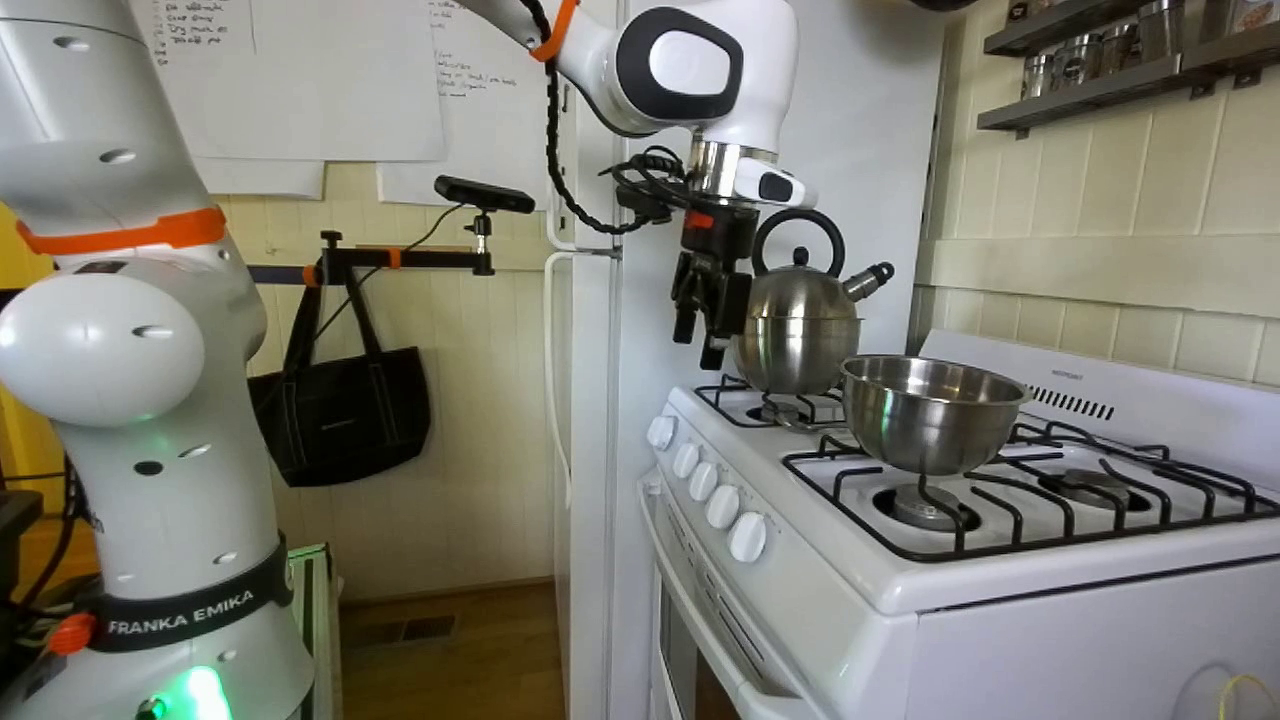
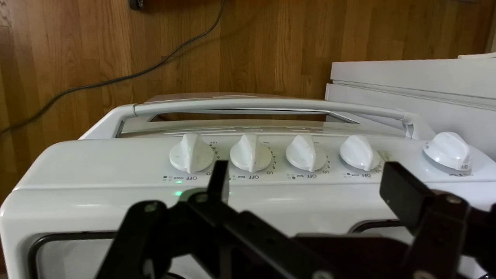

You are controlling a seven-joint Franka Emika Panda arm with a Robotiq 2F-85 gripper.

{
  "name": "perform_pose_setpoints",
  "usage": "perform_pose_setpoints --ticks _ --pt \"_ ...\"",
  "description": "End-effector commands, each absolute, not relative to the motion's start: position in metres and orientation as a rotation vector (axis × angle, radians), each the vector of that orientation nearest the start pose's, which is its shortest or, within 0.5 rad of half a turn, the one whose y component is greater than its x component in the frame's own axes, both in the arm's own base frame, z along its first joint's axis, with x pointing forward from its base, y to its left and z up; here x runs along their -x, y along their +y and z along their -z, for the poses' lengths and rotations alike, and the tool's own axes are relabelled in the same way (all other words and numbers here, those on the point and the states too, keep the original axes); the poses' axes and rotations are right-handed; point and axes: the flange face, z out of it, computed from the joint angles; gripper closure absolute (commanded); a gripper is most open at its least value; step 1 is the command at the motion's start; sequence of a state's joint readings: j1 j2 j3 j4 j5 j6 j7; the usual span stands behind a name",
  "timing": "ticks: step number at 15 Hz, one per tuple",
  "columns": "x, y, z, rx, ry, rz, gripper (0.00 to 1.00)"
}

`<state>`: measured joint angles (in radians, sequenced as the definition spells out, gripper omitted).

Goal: Move the silver bowl forward, then place the spoon inside it

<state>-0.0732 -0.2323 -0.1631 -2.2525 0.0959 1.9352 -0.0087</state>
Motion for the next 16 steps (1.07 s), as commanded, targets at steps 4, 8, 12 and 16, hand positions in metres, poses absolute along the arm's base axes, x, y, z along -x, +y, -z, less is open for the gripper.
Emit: perform_pose_setpoints --ticks 4,8,12,16 --pt "-0.456 -0.106 -0.452 2.979 0.389 -0.111 0.0" --pt "-0.456 -0.106 -0.452 2.979 0.389 -0.111 0.0" --pt "-0.459 -0.13 -0.45 2.999 0.476 0.0 0.0" --pt "-0.459 -0.152 -0.47 2.987 0.63 0.277 0.0"
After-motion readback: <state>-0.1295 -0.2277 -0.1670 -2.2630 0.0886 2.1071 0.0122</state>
